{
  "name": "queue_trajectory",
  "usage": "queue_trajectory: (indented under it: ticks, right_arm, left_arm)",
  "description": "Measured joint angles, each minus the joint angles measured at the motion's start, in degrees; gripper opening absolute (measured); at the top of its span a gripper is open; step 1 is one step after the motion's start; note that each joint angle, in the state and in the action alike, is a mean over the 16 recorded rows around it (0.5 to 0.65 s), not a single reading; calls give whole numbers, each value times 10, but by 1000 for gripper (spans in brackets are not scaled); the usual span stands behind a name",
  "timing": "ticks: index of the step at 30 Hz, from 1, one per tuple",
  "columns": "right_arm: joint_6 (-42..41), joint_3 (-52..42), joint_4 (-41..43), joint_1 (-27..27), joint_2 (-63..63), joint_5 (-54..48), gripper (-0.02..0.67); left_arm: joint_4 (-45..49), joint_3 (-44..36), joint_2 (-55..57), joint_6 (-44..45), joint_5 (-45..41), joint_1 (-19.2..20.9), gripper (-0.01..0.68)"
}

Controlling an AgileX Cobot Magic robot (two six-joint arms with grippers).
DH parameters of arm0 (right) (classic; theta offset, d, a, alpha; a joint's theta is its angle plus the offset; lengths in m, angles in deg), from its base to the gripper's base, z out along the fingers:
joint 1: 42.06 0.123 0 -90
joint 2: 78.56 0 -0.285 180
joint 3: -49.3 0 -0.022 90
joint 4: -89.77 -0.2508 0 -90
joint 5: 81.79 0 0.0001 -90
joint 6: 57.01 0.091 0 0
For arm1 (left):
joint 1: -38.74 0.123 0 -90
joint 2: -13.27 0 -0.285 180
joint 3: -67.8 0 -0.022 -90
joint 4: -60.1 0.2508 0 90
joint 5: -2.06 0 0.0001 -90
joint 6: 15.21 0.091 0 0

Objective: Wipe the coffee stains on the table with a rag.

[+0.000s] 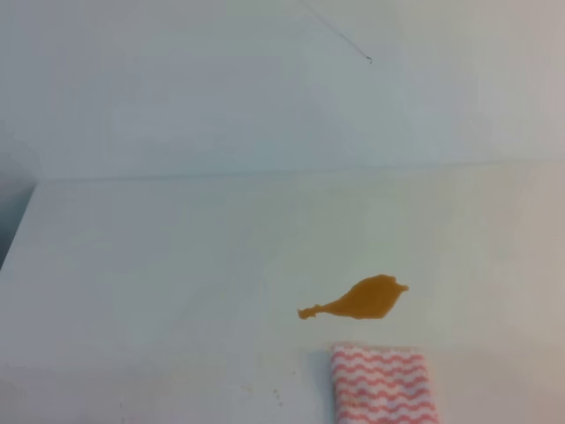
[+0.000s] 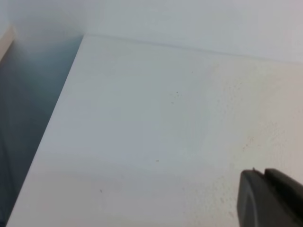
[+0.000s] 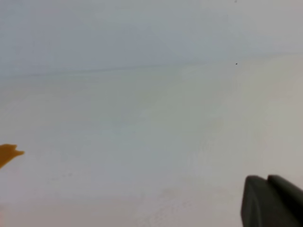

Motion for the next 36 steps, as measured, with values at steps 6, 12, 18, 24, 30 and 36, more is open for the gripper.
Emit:
queue_trajectory:
  ticks: [6, 12, 18, 24, 30, 36]
  right_arm:
    - [0, 0, 0, 0, 0, 0, -3]
    - [0, 0, 0, 0, 0, 0, -3]
    - [0, 0, 0, 3, 0, 0, -3]
    - [0, 0, 0, 7, 0, 0, -3]
    - [0, 0, 0, 10, 0, 0, -3]
    - [0, 0, 13, 10, 0, 0, -3]
  left_arm:
    - [0, -2, 0, 0, 0, 0, -1]
    - [0, -2, 0, 0, 0, 0, -1]
    - [0, 0, 0, 0, 0, 0, -1]
    - [0, 0, 0, 0, 0, 0, -1]
    - [0, -3, 0, 0, 0, 0, -1]
    - [0, -3, 0, 0, 1, 0, -1]
